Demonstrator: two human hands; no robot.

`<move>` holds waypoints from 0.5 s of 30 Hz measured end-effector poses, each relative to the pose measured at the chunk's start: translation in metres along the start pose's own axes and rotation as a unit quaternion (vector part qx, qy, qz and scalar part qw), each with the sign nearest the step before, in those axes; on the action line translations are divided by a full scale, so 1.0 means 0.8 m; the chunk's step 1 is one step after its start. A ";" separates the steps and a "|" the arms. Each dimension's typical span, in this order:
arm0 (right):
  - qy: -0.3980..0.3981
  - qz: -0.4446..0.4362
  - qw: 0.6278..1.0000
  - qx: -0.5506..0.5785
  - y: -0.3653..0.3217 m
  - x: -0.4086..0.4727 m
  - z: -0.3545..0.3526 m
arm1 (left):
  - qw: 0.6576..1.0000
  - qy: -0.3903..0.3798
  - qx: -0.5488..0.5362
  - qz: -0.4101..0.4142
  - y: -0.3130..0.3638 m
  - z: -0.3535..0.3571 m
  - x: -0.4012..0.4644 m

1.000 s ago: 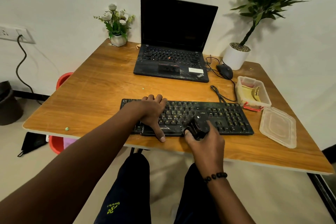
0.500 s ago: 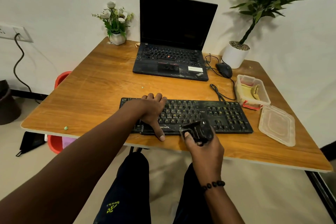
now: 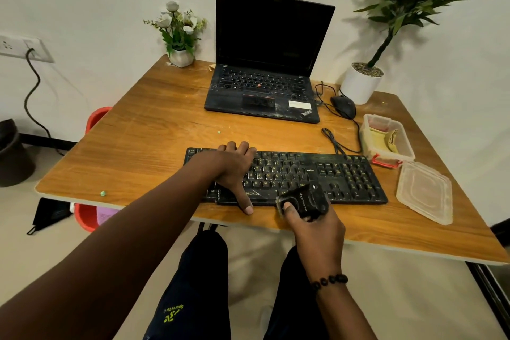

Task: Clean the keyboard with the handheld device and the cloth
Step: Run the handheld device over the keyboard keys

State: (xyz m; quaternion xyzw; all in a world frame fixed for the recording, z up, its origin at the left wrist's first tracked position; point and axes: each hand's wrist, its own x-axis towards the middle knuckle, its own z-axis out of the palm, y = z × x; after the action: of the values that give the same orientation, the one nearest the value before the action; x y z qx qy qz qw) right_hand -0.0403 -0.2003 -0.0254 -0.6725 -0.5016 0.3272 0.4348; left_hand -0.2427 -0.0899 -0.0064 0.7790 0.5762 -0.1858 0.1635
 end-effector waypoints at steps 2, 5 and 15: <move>0.009 0.013 1.000 0.026 0.001 0.001 0.002 | 1.000 0.000 -0.003 0.001 -0.001 0.002 0.001; -0.010 0.112 0.973 0.202 0.007 0.002 0.002 | 1.000 0.000 -0.018 0.002 -0.004 0.003 0.002; -0.031 0.124 0.928 0.351 0.000 0.011 -0.015 | 1.000 -0.001 -0.009 0.006 -0.005 0.004 0.004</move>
State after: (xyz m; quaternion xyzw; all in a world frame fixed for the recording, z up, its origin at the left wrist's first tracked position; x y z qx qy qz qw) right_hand -0.0268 -0.1949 -0.0207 -0.5229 -0.2810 0.5546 0.5832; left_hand -0.2460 -0.0877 -0.0104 0.7810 0.5727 -0.1801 0.1721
